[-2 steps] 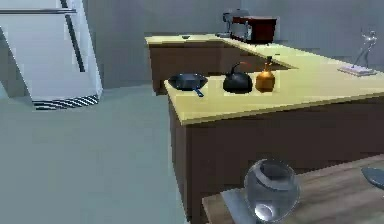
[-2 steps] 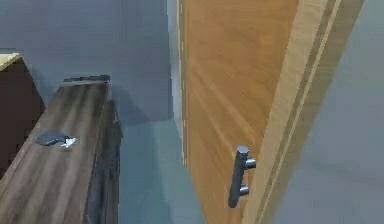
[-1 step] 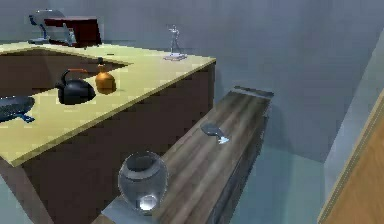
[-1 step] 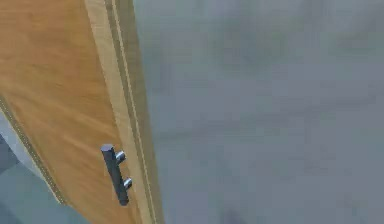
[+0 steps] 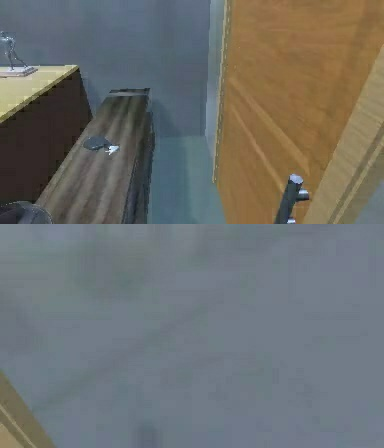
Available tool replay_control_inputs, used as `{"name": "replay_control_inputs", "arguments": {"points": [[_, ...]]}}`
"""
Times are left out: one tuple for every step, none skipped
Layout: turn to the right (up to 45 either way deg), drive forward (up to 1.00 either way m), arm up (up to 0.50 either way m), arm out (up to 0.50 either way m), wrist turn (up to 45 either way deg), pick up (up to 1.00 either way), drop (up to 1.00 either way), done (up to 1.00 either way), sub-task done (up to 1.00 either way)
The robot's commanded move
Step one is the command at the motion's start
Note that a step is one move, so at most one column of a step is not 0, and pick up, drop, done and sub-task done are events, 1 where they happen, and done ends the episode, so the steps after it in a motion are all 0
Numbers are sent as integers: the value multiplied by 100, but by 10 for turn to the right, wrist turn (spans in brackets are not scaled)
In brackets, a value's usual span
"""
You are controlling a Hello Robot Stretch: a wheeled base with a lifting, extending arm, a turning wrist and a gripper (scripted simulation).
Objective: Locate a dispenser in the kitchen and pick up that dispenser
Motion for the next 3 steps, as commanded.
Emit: {"name": "replay_control_inputs", "arguments": {"points": [[0,25,0,0,0,0,0,0,0],[-450,0,0,0,0,0,0,0,0],[-450,0,0,0,0,0,0,0,0]]}}
